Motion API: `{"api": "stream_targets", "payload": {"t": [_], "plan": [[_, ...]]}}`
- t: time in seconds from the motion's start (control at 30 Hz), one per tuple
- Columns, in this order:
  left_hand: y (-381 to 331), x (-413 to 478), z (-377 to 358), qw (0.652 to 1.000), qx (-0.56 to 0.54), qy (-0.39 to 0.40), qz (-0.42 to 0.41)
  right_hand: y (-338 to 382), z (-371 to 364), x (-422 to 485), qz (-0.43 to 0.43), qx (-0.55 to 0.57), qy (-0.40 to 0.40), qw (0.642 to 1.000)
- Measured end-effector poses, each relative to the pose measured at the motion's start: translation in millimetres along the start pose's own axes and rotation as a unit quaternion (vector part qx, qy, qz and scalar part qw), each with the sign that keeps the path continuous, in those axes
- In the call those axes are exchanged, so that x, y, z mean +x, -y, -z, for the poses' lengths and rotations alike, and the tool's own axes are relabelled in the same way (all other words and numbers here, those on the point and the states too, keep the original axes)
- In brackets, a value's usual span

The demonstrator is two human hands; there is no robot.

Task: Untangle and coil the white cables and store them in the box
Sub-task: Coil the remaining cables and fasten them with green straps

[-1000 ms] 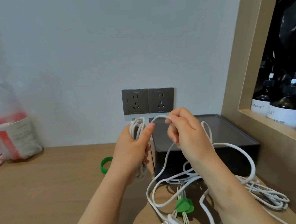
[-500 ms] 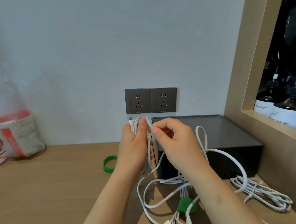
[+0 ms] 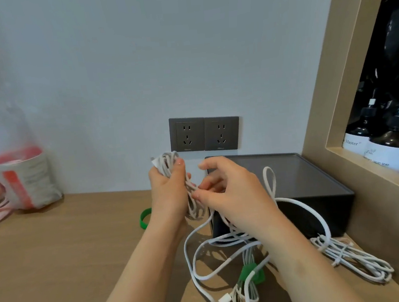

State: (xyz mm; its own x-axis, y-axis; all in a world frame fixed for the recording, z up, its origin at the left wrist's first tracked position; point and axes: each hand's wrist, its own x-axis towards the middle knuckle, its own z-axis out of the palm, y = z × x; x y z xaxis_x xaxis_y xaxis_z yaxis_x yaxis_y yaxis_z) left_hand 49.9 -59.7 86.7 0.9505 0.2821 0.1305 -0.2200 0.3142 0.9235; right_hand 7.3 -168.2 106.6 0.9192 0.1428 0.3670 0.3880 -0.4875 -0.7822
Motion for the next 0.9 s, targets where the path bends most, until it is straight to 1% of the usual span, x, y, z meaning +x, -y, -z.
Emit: {"api": "stream_targets", "payload": {"t": [0.03,0.1,0.17,0.23,0.3,0.33,0.43,0.5,0.57,0.63,0.7,0.8,0.9], "plan": [[-1.5,1.9,1.1,0.999,-0.031,-0.020,0.011,1.6,6.4,-0.7,-0.018,-0.049,0.045,0.998],[-4.9,6.6,5.0,0.991,-0.111,-0.053,0.053,3.7,19.5,-3.4,-0.041,-0.154,0.117,0.980],[-8.5,11.1,9.6,0.975,-0.187,-0.072,0.100,2.2,30.9,-5.5,-0.056,-0.240,0.157,0.956],[-13.9,13.8,15.2,0.950,-0.263,-0.077,0.151,-1.7,38.7,-5.8,-0.073,-0.282,0.179,0.940],[-20.5,13.5,18.1,0.929,-0.313,-0.066,0.188,-4.2,38.8,-5.1,-0.080,-0.259,0.189,0.944],[-23.3,11.9,17.8,0.926,-0.318,-0.055,0.196,-5.3,35.3,-4.1,-0.072,-0.251,0.185,0.947],[-27.2,6.0,12.6,0.926,-0.320,-0.025,0.199,-9.6,17.7,-0.1,-0.035,-0.321,0.144,0.935],[-28.1,4.2,9.5,0.925,-0.320,-0.007,0.206,-11.5,7.7,0.6,-0.034,-0.358,0.115,0.926],[-29.6,2.9,9.0,0.928,-0.305,0.012,0.215,-11.6,5.1,0.9,-0.034,-0.340,0.105,0.934],[-28.6,3.4,10.6,0.932,-0.291,0.025,0.217,-12.0,9.7,1.5,-0.043,-0.287,0.110,0.951],[-27.7,4.7,12.5,0.927,-0.303,0.024,0.218,-15.2,18.3,2.7,-0.067,-0.236,0.095,0.965],[-30.5,5.1,14.1,0.918,-0.328,0.008,0.221,-20.3,28.6,3.6,-0.107,-0.158,0.026,0.981],[-31.6,8.7,16.6,0.905,-0.356,-0.016,0.233,-25.6,36.8,7.0,-0.144,-0.074,-0.058,0.985]]}}
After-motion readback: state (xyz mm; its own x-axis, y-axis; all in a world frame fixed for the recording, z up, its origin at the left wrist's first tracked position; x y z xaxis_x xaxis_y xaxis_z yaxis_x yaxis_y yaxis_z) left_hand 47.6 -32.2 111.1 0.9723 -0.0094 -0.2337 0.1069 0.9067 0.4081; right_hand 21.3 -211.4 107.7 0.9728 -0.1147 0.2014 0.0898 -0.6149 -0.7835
